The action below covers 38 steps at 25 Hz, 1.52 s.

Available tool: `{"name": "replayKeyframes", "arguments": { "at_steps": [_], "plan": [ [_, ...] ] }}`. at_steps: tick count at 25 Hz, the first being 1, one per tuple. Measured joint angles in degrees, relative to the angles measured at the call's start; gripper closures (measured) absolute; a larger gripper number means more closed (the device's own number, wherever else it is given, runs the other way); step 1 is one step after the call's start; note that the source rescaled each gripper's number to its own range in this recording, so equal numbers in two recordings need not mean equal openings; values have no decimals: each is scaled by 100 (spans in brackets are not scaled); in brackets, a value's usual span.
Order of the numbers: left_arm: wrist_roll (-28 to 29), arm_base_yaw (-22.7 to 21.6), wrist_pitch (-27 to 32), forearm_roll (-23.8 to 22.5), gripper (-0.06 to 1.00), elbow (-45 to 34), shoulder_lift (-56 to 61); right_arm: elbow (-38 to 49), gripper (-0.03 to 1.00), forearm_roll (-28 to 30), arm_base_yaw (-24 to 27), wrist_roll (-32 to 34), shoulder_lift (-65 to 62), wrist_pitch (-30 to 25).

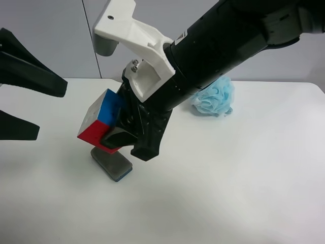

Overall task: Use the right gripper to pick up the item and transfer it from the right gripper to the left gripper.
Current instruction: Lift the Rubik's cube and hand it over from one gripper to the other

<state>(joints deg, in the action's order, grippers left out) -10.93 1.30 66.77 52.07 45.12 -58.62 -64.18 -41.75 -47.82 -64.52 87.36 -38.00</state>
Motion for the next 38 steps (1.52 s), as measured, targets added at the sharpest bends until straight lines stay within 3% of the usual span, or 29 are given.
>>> {"name": "replayKeyframes", "arguments": {
  "at_steps": [6,24,35,38],
  "plan": [
    [-7,567,-355,44,-6,0,-12,0,97,0,0,0,0,0],
    [4,1503,-1101,336,-6,33,-951,0,97,-105,0,-5,0,-11],
    [-14,1587,-1156,354,-5,33,-1184,0,97,-105,0,-5,0,-11],
    [-14,1587,-1132,354,8,33,-1229,0,97,-105,0,-5,0,-11]
  ]
}}
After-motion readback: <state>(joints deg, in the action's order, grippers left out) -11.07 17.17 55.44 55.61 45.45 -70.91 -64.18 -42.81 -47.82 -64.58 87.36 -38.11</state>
